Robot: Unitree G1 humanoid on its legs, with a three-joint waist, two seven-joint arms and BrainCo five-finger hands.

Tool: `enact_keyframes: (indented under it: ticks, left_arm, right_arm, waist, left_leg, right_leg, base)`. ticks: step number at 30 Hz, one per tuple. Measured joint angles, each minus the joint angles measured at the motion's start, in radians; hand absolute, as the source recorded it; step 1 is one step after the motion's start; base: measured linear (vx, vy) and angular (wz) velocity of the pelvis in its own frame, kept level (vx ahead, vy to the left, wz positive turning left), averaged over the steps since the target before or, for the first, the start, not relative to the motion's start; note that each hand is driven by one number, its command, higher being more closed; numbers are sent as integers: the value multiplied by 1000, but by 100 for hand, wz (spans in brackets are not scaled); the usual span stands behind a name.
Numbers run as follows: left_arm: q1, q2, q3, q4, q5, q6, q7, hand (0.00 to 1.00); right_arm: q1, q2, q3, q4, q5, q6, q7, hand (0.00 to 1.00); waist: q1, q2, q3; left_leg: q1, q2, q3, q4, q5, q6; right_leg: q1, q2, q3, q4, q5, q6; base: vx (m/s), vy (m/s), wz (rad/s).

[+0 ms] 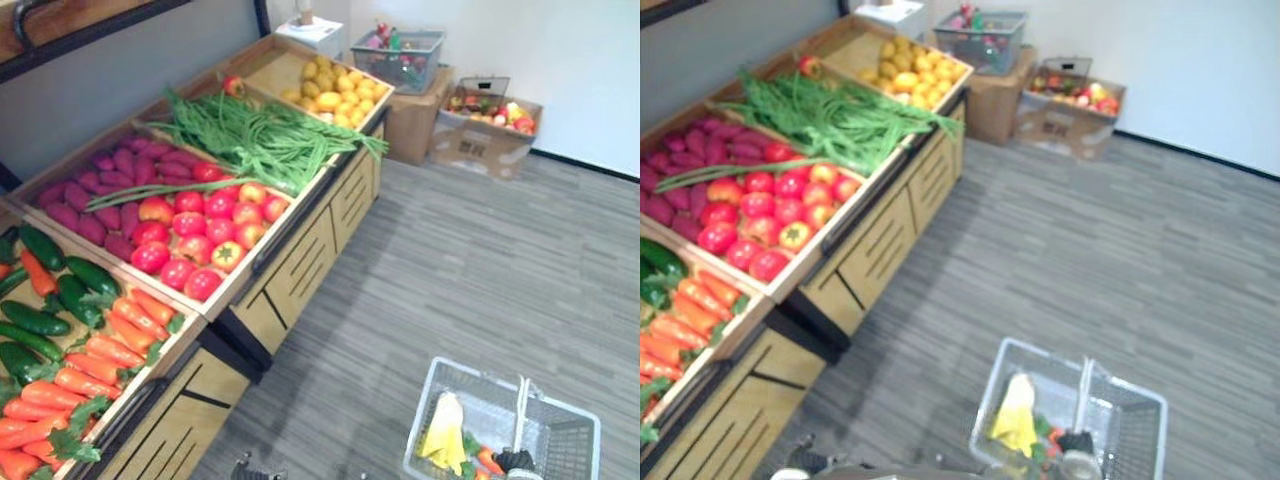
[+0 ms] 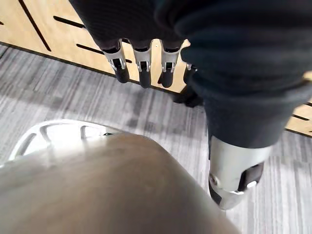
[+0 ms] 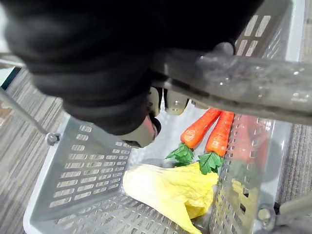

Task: Pick vegetable in the basket

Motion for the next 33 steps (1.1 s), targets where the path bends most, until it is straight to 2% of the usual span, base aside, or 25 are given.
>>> enact_keyframes:
  ticks: [1, 2, 3, 4, 5, 6, 7, 8, 9, 10, 12, 13, 15, 20, 21, 22, 27, 31, 33]
  left_arm:
    - [3, 1, 3, 1, 0, 0, 0, 0]
    - [7, 1, 10, 0, 0, -1, 1, 0]
    - [13, -4, 14, -8, 2, -5, 2, 0]
    - [12, -8, 15, -9, 6, -6, 3, 0]
    - [15, -23, 20, -10, 5, -17, 6, 0]
    - [16, -26, 22, -9, 5, -17, 9, 0]
    - [18, -29, 26, -8, 5, -20, 10, 0]
    - [22, -32, 27, -6, 6, -21, 11, 0]
    - [21, -30, 28, 0, 6, -20, 11, 0]
    - [22, -27, 27, 0, 7, -21, 13, 0]
    - [16, -22, 31, 1, 15, -22, 21, 0]
    - [16, -12, 35, 5, 25, -20, 25, 0]
    - [17, -4, 35, 21, 37, -18, 30, 0]
    - [24, -4, 26, 34, 39, -14, 33, 0]
    - [24, -4, 26, 36, 39, -14, 33, 0]
    - [23, -3, 27, 38, 39, -14, 33, 0]
    - [23, 3, 33, 39, 36, -14, 31, 0]
    - [22, 4, 40, 37, 23, -17, 28, 0]
    - [23, 7, 40, 37, 19, -21, 26, 0]
  right_arm:
    - [0, -5, 21, 3, 0, -9, 5, 100]
    - [0, -6, 29, 3, -1, -12, 7, 100]
    - [0, -7, 33, -4, -1, -16, 9, 100]
    - [-1, -14, 36, -4, -1, -17, 10, 100]
    - [-13, -23, 46, -3, -1, -18, 13, 100]
    - [-16, -25, 51, -3, -2, -19, 13, 100]
    - [-17, -31, 57, -2, -2, -25, 15, 100]
    - [-21, -33, 61, -3, -2, -29, 18, 100]
    - [-19, -34, 58, -6, 0, -32, 16, 100]
    - [-16, -32, 53, -5, 1, -32, 14, 100]
    - [-14, -35, 48, -4, 1, -37, 12, 100]
    - [-25, -26, 47, -3, 1, -40, 11, 100]
    - [-28, -26, 48, 1, 1, -40, 12, 100]
    - [-28, -31, 56, 2, -1, -50, 15, 100]
    - [-29, -31, 56, 2, -2, -50, 14, 100]
    - [-32, -35, 56, 2, -20, -50, 18, 100]
    - [-31, -30, 54, 9, -40, -49, 22, 100]
    - [-30, -25, 53, 10, -40, -46, 24, 100]
    - [-28, -15, 51, 14, -40, -38, 25, 100]
  waist:
    - [2, 3, 8]
    - [5, -5, 17]
    - [18, -5, 19]
    - [23, -5, 19]
    - [37, -1, 21]
    - [45, 0, 22]
    - [54, 2, 24]
    - [53, 13, 31]
    - [47, 20, 31]
    - [46, 18, 30]
    - [38, 3, 33]
    - [42, -11, 46]
    - [46, -32, 35]
    - [45, -37, 18]
    - [47, -41, 16]
    - [46, -34, 11]
    - [48, -48, 10]
    - [47, -58, 8]
    - [49, -74, -3]
  left_leg:
    - [-5, 11, -97, 65, 45, 6]
    - [-24, 11, -175, 104, 77, 13]
    - [-88, -30, -360, 151, 74, -10]
    - [-107, -83, -465, 134, 23, -34]
    - [-129, -205, -670, 69, -54, -72]
    - [-126, -240, -734, 26, -69, -88]
    - [-111, -292, -829, -64, -74, -95]
    - [-93, -320, -904, -124, -110, -90]
    - [-64, -340, -968, -172, -134, -110]
    - [-45, -350, -997, -202, -145, -110]
    - [-38, -362, -1008, -295, -190, -84]
    - [-42, -382, -982, -306, -178, -72]
    - [-34, -408, -949, -328, -168, -57]
    - [0, -453, -901, -387, -153, -34]
    - [0, -454, -893, -391, -153, -34]
    - [6, -455, -884, -393, -153, -33]
    - [59, -450, -860, -411, -153, -33]
    - [72, -454, -838, -412, -153, -33]
    - [69, -459, -836, -415, -153, -33]
  right_leg:
    - [22, 0, 34, -6, -2, -3]
    - [29, -4, 63, -4, -2, -4]
    - [32, -20, 124, 3, -2, -4]
    - [25, -32, 155, 6, -2, -4]
    - [-2, -44, 231, 11, -2, -3]
    - [-11, -43, 258, 10, -3, -2]
    - [-28, -37, 302, 11, -14, 15]
    - [-38, -20, 335, 16, -29, 38]
    - [-56, -14, 353, 20, -29, 43]
    - [-69, -16, 368, 20, -27, 49]
    - [-112, -25, 393, 14, -6, 80]
    - [-128, -45, 412, 7, 12, 87]
    - [-136, -71, 444, -3, 29, 102]
    - [-147, -113, 486, -38, 49, 129]
    - [-156, -113, 494, -37, 49, 129]
    - [-160, -113, 502, -37, 52, 127]
    - [-156, -105, 492, 5, 53, 126]
    - [-156, -113, 441, 12, 66, 108]
    - [-148, -125, 410, -19, 72, 112]
  base:
    - [-61, -84, -73]
    - [-68, -37, -103]
    - [-38, 60, -100]
    - [-27, 150, -164]
    - [-2, 179, -151]
    - [-8, 196, -194]
    - [-29, 206, -159]
    - [-52, 245, -136]
    - [-61, 186, -76]
    - [-64, 175, -37]
    - [-72, 199, -29]
    - [-91, 194, -29]
    - [-75, 142, -37]
    - [12, 75, -25]
    - [87, 41, -30]
    - [61, 17, -23]
    - [70, -5, -21]
    - [-12, 1, -14]
    - [-28, -7, -6]
